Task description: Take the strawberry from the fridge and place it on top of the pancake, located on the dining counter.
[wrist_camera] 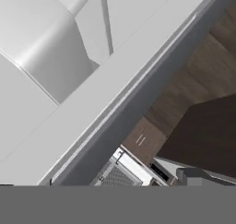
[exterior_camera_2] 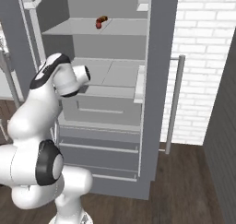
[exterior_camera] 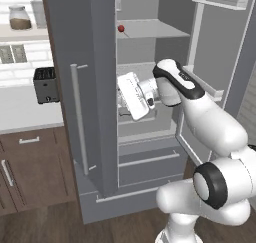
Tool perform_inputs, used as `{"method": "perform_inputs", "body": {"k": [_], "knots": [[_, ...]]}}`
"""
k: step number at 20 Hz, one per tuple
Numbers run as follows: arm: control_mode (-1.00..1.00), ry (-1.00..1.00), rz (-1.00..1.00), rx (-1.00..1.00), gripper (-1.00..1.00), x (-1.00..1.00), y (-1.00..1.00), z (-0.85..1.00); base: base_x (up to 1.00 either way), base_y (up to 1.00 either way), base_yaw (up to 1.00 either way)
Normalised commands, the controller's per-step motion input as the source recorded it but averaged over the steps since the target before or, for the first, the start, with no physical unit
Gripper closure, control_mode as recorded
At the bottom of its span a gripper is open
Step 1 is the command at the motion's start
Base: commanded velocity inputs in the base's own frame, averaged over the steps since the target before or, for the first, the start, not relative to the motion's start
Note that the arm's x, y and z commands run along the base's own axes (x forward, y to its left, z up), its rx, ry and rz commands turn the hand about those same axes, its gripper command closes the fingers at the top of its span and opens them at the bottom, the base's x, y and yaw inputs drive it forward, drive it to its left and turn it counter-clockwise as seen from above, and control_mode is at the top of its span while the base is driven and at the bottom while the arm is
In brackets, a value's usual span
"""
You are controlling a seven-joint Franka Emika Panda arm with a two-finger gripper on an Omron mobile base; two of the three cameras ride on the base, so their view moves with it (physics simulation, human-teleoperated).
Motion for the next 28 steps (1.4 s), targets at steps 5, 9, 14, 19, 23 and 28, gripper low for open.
{"method": "perform_inputs", "body": {"k": [5,9,14,19,23,28], "knots": [[-1.00,0.02,0.00,0.00,-1.00,-0.05,0.51,0.00,0.00,0.00,0.00],[-1.00,0.02,0.00,0.00,-1.00,-0.11,0.53,0.00,0.00,0.00,0.00],[-1.00,0.02,0.00,0.00,-1.00,-0.11,0.51,0.00,0.00,0.00,0.00],[-1.00,0.01,0.00,0.00,-1.00,-0.10,0.42,0.00,0.00,0.00,0.00],[-1.00,0.02,0.00,-0.01,-1.00,-0.06,0.46,0.00,0.00,0.00,0.00],[-1.00,0.00,0.00,0.00,-1.00,-0.04,0.37,0.00,0.00,0.00,0.00]]}}
